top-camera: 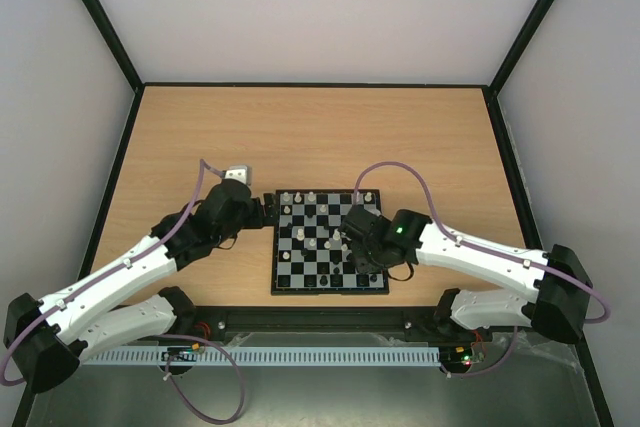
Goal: Set up the chess pieces on the board
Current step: Place the chess piece on the chessboard.
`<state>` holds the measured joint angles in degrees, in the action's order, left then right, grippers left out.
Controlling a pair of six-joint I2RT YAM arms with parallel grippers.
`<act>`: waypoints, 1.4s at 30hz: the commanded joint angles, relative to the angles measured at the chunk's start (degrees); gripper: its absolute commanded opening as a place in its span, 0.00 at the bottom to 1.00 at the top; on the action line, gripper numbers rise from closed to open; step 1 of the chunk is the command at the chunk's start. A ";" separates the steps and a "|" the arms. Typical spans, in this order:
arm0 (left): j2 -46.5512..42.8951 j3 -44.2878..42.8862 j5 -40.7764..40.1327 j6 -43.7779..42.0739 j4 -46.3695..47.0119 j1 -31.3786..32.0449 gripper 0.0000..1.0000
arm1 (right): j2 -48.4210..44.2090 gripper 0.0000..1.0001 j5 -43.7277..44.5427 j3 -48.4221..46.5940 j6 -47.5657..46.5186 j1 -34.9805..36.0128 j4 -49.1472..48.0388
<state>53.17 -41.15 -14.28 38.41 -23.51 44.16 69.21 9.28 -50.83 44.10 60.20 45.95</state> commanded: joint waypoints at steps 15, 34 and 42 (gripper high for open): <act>-1.19 0.76 0.20 -0.18 0.35 -0.30 0.99 | 7.80 0.06 1.56 6.65 1.19 0.21 -11.11; 0.39 0.72 0.73 -0.40 1.40 -0.30 0.99 | 9.19 0.15 1.31 7.58 1.13 -0.55 -10.94; 0.66 0.14 0.42 -0.75 1.31 -0.31 0.99 | 5.85 0.31 5.92 1.49 0.16 -0.98 -5.21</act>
<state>53.54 -41.04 -13.65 38.35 -22.63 44.05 77.73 11.11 -45.17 44.80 59.83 34.65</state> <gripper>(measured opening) 0.992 0.300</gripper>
